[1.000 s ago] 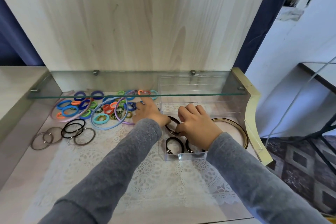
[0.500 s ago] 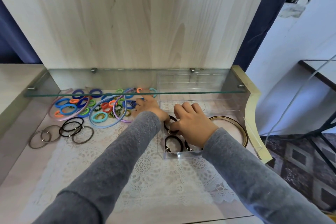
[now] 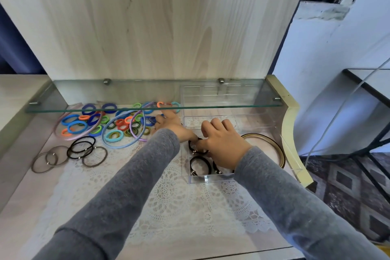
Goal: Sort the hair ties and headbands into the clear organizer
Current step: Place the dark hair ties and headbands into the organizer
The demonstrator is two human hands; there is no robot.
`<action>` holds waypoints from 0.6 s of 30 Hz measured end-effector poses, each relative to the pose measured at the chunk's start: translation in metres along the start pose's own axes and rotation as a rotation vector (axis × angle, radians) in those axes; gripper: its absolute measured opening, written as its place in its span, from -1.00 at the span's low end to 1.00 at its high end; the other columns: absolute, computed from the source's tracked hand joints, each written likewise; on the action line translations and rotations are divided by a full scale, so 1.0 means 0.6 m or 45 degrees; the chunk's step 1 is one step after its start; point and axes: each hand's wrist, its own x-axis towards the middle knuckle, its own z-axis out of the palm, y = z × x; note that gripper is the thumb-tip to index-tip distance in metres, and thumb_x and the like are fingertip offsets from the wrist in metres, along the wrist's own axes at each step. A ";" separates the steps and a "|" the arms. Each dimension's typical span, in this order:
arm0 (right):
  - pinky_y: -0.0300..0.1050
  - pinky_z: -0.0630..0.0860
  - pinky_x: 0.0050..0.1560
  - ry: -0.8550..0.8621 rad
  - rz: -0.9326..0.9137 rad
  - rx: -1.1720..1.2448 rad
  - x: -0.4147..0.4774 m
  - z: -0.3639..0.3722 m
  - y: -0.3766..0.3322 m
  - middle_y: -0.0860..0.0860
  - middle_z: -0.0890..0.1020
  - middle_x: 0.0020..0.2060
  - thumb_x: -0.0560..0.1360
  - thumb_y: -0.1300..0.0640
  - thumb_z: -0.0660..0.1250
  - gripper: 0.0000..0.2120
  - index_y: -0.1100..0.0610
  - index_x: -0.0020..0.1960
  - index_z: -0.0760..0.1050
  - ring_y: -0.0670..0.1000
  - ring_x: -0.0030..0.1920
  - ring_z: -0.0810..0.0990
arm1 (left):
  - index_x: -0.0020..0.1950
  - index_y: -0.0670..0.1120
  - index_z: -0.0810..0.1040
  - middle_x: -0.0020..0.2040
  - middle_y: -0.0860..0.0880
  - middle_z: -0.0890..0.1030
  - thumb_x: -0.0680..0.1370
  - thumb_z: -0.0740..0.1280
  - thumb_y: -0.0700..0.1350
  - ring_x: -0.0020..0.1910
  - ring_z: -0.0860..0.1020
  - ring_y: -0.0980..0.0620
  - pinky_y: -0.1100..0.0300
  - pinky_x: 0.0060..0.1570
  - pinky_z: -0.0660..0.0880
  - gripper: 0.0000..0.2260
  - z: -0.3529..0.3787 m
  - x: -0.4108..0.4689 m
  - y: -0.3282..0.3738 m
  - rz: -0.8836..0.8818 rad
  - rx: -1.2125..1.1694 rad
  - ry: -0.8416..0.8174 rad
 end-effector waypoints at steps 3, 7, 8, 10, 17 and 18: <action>0.03 0.31 -0.11 -0.048 0.049 0.056 0.000 -0.013 0.003 0.05 0.48 -0.11 0.28 0.17 0.47 -0.72 -0.08 -0.05 0.60 0.13 -0.08 0.42 | 0.43 -0.07 0.05 0.32 -0.14 0.22 0.31 0.46 0.13 0.35 0.28 -0.16 -0.08 0.33 0.30 -0.14 -0.001 -0.006 -0.011 0.037 -0.046 0.044; -0.08 0.13 -0.04 -0.056 0.207 0.276 -0.004 -0.031 0.023 -0.04 0.42 0.01 0.43 0.23 0.26 -0.68 -0.12 0.06 0.55 0.04 0.04 0.31 | 0.15 0.01 0.23 0.15 -0.05 0.29 0.47 0.30 0.11 0.14 0.37 -0.10 -0.03 0.21 0.34 -0.62 -0.001 -0.027 -0.030 0.161 -0.175 0.210; -0.10 0.12 -0.03 -0.071 0.268 0.356 -0.006 -0.034 0.027 -0.08 0.41 0.01 0.44 0.25 0.21 -0.64 -0.14 0.08 0.53 0.01 0.05 0.28 | 0.13 0.01 0.26 0.13 -0.04 0.32 0.49 0.27 0.08 0.10 0.38 -0.09 0.00 0.17 0.34 -0.69 0.000 -0.032 -0.034 0.181 -0.177 0.258; -0.10 0.17 0.02 -0.095 0.386 0.490 -0.010 -0.037 0.032 -0.12 0.40 -0.02 0.43 0.29 0.16 -0.60 -0.14 0.06 0.53 -0.05 0.01 0.24 | 0.09 0.00 0.32 0.09 -0.04 0.35 0.52 0.21 0.04 0.07 0.39 -0.10 0.01 0.13 0.32 -0.80 0.003 -0.044 -0.042 0.203 -0.125 0.323; 0.00 0.28 0.19 -0.301 0.614 0.434 -0.016 -0.024 0.021 -0.05 0.49 0.09 0.43 0.25 0.17 -0.67 -0.07 0.00 0.59 0.05 0.15 0.35 | -0.02 0.08 0.47 -0.01 0.03 0.37 0.52 0.19 -0.07 0.05 0.37 -0.03 0.04 0.12 0.27 -0.89 0.024 -0.083 -0.054 0.620 0.045 0.474; 0.01 0.29 0.19 -0.306 0.624 0.415 -0.016 -0.021 0.018 -0.04 0.50 0.09 0.44 0.22 0.18 -0.70 -0.07 -0.01 0.60 0.05 0.16 0.35 | 0.00 0.10 0.49 -0.01 0.03 0.36 0.52 0.18 -0.06 0.05 0.35 -0.01 0.04 0.12 0.25 -0.87 0.028 -0.086 -0.053 0.655 0.128 0.471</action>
